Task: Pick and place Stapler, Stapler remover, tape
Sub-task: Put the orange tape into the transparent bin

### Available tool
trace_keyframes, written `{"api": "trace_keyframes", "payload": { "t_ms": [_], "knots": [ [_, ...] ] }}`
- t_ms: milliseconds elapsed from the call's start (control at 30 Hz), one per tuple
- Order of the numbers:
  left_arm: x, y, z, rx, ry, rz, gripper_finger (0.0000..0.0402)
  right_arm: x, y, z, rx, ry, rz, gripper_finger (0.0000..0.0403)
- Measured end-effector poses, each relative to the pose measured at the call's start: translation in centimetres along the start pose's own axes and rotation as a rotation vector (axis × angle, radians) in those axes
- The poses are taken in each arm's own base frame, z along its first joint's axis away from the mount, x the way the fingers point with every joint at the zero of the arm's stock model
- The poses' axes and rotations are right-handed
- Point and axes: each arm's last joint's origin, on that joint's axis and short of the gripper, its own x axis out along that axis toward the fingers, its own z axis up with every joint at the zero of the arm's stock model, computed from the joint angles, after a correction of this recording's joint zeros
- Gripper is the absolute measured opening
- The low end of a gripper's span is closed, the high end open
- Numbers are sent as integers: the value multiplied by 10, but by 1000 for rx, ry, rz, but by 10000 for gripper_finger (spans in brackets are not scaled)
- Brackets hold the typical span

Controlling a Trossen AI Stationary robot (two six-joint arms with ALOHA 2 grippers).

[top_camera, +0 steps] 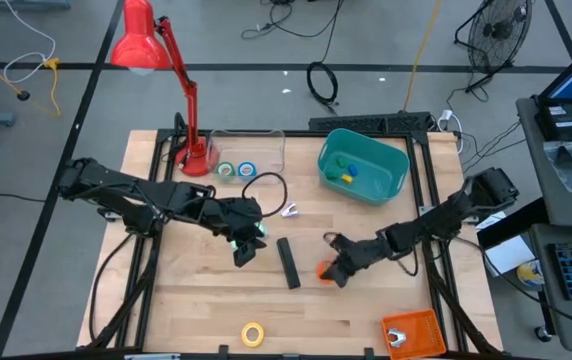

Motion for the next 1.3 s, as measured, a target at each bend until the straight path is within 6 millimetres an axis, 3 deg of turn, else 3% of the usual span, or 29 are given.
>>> {"api": "trace_keyframes", "payload": {
  "t_ms": [133,300,467,600,733,1067,1300],
  "knots": [
    [-1,3,2,-34,-35,57,156,-7,30,22,7,-176,331,31],
    [-6,8,6,-59,-97,117,156,-35,67,47,-35,-400,773,31],
    [-13,-3,21,72,-295,58,156,-59,97,59,-123,-568,1037,31],
    [-25,-17,37,169,-504,-5,156,-61,117,67,-176,-608,1057,31],
    [-27,-15,48,194,-592,-33,157,-59,132,72,-229,-614,1006,31],
    [-30,-4,56,124,-548,-144,157,-51,147,80,-328,-649,846,31],
    [-45,1,44,150,-460,-93,157,-51,146,81,-317,-665,833,31]
  ]
}}
